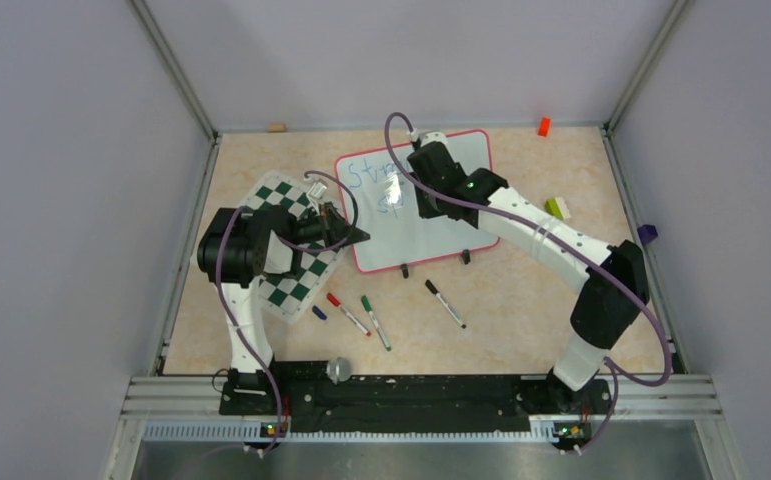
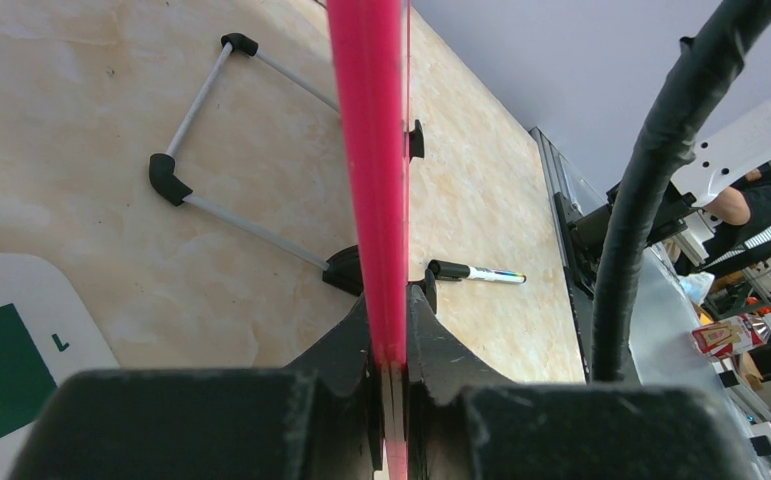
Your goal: Write a sentence on the whiteboard
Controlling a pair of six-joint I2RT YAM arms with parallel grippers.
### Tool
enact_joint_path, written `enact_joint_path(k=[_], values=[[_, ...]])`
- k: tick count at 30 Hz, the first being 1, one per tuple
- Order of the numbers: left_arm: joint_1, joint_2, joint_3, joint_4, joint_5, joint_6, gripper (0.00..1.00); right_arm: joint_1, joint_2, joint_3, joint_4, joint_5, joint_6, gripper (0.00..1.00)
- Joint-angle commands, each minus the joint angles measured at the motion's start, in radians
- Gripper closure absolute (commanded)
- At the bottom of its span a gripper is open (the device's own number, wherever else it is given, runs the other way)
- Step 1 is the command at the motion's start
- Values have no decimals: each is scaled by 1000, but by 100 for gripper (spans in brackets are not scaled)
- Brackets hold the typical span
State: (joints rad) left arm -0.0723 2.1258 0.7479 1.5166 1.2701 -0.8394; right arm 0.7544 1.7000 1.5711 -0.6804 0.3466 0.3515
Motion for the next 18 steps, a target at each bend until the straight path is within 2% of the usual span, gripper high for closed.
enact_joint_path(k=[1, 18], values=[[31, -12, -4, 103, -71, 74, 100, -8, -13, 60, 25, 9, -4, 100], [31, -14, -4, 103, -70, 76, 100, -9, 45, 163, -8, 75, -27, 100]])
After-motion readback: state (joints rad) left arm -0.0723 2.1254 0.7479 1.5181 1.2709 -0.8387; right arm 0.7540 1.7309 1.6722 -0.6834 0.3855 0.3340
